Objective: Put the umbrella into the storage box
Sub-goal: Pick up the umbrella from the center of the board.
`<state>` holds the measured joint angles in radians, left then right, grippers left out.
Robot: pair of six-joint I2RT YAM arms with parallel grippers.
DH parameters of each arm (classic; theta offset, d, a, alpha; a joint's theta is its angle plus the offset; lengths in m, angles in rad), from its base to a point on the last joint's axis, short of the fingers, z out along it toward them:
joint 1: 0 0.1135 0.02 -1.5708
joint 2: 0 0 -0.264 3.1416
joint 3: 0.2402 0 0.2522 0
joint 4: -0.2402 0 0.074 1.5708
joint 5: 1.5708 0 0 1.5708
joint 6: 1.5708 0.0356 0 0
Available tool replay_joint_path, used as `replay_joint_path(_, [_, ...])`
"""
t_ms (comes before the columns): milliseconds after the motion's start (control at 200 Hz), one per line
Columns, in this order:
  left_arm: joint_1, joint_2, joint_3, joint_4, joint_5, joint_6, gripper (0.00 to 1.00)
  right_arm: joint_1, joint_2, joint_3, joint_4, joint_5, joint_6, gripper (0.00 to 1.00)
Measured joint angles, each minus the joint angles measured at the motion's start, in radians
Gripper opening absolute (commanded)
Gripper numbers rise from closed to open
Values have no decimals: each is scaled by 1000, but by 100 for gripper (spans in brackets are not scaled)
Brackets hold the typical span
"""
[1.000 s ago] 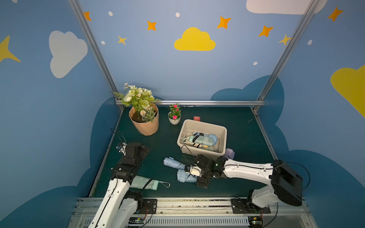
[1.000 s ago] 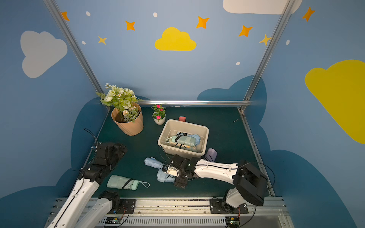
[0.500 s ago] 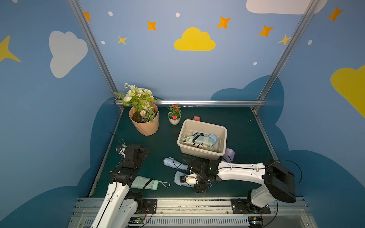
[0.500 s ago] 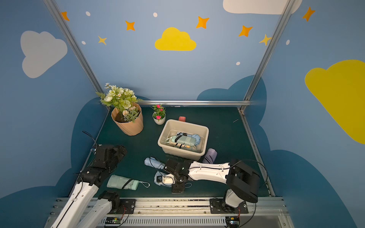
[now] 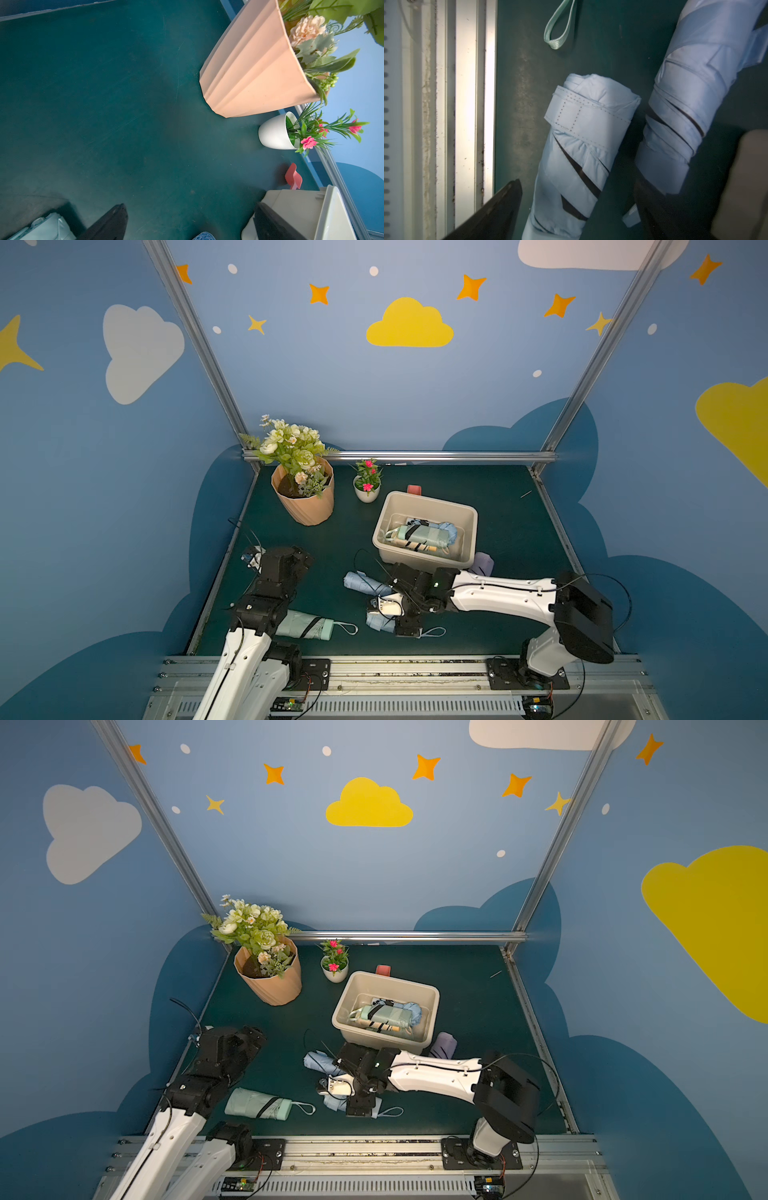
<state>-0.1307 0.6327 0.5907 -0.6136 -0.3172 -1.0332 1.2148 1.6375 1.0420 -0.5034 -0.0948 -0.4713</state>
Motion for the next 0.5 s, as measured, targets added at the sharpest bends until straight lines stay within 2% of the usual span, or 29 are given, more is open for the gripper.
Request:
replay_joint_path(335, [0,-2,0,-8,-2,-7,100,42,146,40,-2,66,5,86])
replay_joint_path(501, [1,-6,0,-11,-8,-7,100,61,168,57,-11,102,19,67])
